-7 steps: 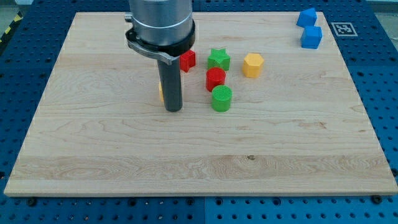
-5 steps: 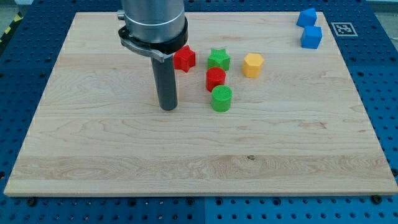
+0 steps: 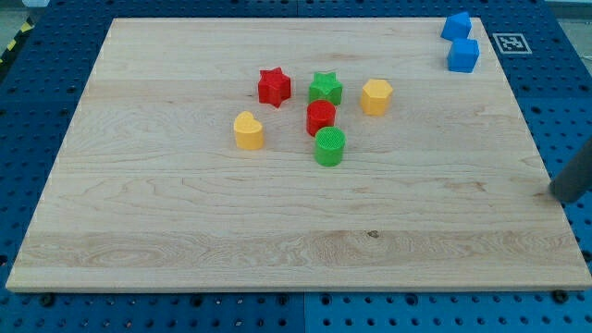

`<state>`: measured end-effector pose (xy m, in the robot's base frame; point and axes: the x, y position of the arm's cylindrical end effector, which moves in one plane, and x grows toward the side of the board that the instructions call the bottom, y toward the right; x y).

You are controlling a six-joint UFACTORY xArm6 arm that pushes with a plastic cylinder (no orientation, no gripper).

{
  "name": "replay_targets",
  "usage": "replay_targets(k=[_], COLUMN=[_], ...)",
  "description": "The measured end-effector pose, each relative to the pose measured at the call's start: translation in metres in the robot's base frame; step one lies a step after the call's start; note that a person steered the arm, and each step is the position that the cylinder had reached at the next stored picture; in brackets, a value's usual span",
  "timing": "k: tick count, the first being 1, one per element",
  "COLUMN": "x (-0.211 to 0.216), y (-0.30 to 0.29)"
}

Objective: Nudge the blue triangle left a bit

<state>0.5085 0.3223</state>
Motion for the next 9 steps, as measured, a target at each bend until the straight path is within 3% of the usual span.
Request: replay_targets(k=[1, 2, 3, 5, 7, 9], x=[-0.040, -0.116, -0.202, -0.305, -0.298, -0.251], y=[0.023, 0.022, 0.012, -0.031, -0.047, -0.048])
